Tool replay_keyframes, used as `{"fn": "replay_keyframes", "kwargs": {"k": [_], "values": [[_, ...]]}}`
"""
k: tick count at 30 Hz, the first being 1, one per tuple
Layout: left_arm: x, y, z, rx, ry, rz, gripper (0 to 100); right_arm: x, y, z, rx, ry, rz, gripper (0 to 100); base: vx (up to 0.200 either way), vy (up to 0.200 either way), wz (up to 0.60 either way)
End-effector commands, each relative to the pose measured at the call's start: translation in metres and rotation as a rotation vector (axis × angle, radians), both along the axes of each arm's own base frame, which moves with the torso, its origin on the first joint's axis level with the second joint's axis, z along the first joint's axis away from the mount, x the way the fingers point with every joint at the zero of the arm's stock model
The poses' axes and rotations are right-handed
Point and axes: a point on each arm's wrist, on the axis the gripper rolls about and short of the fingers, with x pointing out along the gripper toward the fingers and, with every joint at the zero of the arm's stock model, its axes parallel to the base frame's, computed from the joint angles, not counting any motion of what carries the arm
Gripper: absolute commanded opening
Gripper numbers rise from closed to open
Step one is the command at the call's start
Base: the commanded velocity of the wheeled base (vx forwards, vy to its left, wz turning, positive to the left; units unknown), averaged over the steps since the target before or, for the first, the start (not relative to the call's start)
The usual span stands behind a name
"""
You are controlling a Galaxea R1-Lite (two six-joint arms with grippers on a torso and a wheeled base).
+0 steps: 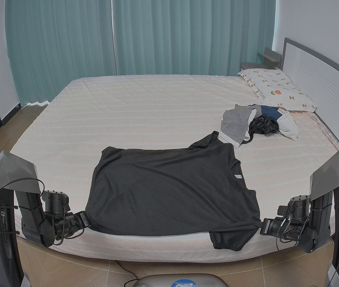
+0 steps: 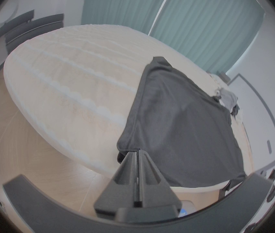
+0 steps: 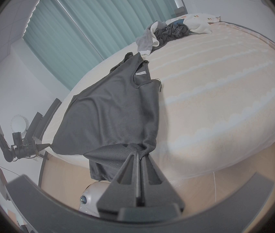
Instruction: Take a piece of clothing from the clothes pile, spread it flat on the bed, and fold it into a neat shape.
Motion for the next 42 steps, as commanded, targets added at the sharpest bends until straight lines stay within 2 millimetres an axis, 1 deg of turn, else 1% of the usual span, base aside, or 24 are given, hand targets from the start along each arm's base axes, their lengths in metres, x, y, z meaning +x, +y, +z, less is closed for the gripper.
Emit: {"fn": "replay_keyframes", "kwargs": {"k": [1,5,6,8,10,11,12,17,20,21,24,29,31,33,35,36,37,40,42], "values": [[0.007,0.008,0.009,-0.029,-0.049,0.046,0,0.010,-0.004,-0.003,0.005,-0.032,-0.019,0,0.000,0.000,0.00],[0.019,0.008,0.013,-0.121,-0.087,0.130,0,0.030,-0.005,-0.003,0.014,-0.102,-0.028,0,0.000,0.000,0.00],[0.019,0.008,0.013,-0.121,-0.087,0.130,0,0.030,-0.005,-0.003,0.014,-0.102,-0.028,0,0.000,0.000,0.00],[0.024,0.009,0.015,-0.161,-0.099,0.165,0,0.045,-0.004,-0.003,0.020,-0.153,-0.031,0,0.000,0.000,0.00],[0.024,0.009,0.015,-0.170,-0.101,0.170,0,0.054,-0.003,-0.006,0.021,-0.175,-0.032,0,0.000,0.000,0.00],[0.024,0.009,0.015,-0.170,-0.101,0.170,0,0.055,-0.002,-0.006,0.021,-0.176,-0.031,0,0.000,0.000,0.00],[0.025,0.009,0.014,-0.170,-0.099,0.170,0,0.062,-0.001,-0.008,0.023,-0.190,-0.028,0,0.000,0.000,0.00],[0.033,0.009,0.015,-0.219,-0.117,0.210,0,0.080,0.000,-0.008,0.021,-0.169,-0.031,0,0.000,0.000,0.00],[0.034,0.009,0.016,-0.229,-0.119,0.217,0,0.084,0.000,-0.008,0.024,-0.167,-0.027,0,0.000,0.000,0.00],[0.034,0.009,0.016,-0.229,-0.121,0.217,0,0.084,0.000,-0.008,0.024,-0.165,-0.026,100,0.000,0.000,0.00],[0.034,0.009,0.015,-0.228,-0.121,0.218,0,0.083,0.000,-0.007,0.035,-0.164,-0.014,100,0.000,0.000,0.00],[0.035,0.008,0.015,-0.227,-0.121,0.218,0,0.082,-0.019,0.004,0.038,-0.170,-0.058,100,0.000,0.000,0.00],[0.035,0.008,0.015,-0.227,-0.121,0.218,0,0.077,-0.025,0.003,0.049,-0.148,-0.055,100,0.000,0.000,0.00],[0.035,0.008,0.015,-0.227,-0.121,0.218,0,0.068,-0.028,0.002,0.078,-0.119,-0.025,100,0.000,0.000,0.00],[0.035,0.008,0.015,-0.227,-0.121,0.218,0,0.056,-0.027,-0.001,0.118,-0.076,0.025,100,0.000,0.000,0.00],[0.035,0.008,0.015,-0.227,-0.121,0.218,0,0.055,-0.027,-0.001,0.120,-0.074,0.028,100,0.000,0.000,0.00],[0.035,0.008,0.015,-0.227,-0.121,0.218,0,0.050,-0.026,-0.003,0.124,-0.058,0.056,100,0.000,0.000,0.00],[0.035,0.008,0.015,-0.227,-0.122,0.216,0,0.048,-0.021,-0.003,0.127,-0.065,0.077,100,0.000,0.000,0.00],[0.036,0.008,0.015,-0.227,-0.124,0.216,0,0.048,-0.010,-0.004,0.126,-0.064,0.114,100,0.000,0.000,0.00]]}}
